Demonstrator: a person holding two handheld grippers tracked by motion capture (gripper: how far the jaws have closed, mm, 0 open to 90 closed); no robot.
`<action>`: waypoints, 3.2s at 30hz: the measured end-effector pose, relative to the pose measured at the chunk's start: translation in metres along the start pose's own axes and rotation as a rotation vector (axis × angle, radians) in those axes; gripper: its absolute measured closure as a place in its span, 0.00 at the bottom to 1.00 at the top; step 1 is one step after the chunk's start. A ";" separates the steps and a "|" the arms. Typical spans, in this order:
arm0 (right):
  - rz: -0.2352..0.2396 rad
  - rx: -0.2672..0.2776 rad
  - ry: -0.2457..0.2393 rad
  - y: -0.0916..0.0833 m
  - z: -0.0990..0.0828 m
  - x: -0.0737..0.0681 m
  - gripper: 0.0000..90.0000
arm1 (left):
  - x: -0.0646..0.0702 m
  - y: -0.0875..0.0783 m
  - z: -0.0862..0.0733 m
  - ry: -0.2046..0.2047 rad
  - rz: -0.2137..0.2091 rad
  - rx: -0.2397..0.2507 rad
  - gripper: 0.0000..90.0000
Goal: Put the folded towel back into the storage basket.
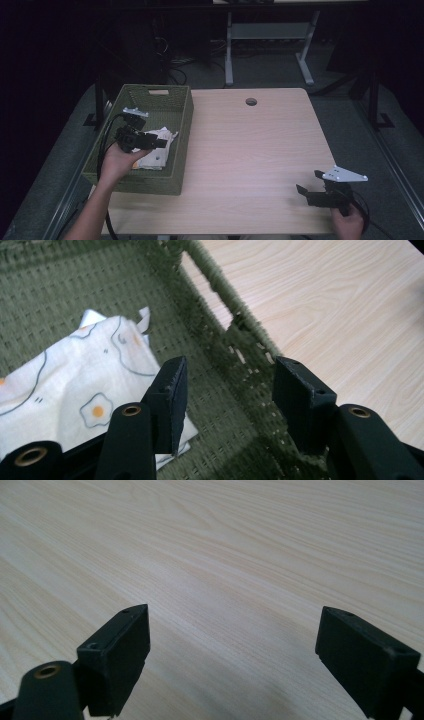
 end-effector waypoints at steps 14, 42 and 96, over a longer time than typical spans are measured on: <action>-0.006 -0.007 -0.001 0.000 -0.001 0.000 0.15 | 0.025 -0.002 0.008 0.050 -0.010 0.033 0.53; -0.011 -0.012 -0.011 -0.003 -0.003 -0.003 0.15 | 0.092 0.018 0.020 0.152 -0.110 0.050 0.51; -0.009 -0.008 -0.014 -0.009 -0.004 -0.003 0.15 | 0.205 0.087 -0.003 0.286 -0.231 0.068 0.37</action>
Point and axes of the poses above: each handheld gripper's, and its own axes: y roughly forward along the jaws, z roughly out of its top, x roughly to its right, the point moved 7 cm from there along y, roughly forward along the jaws
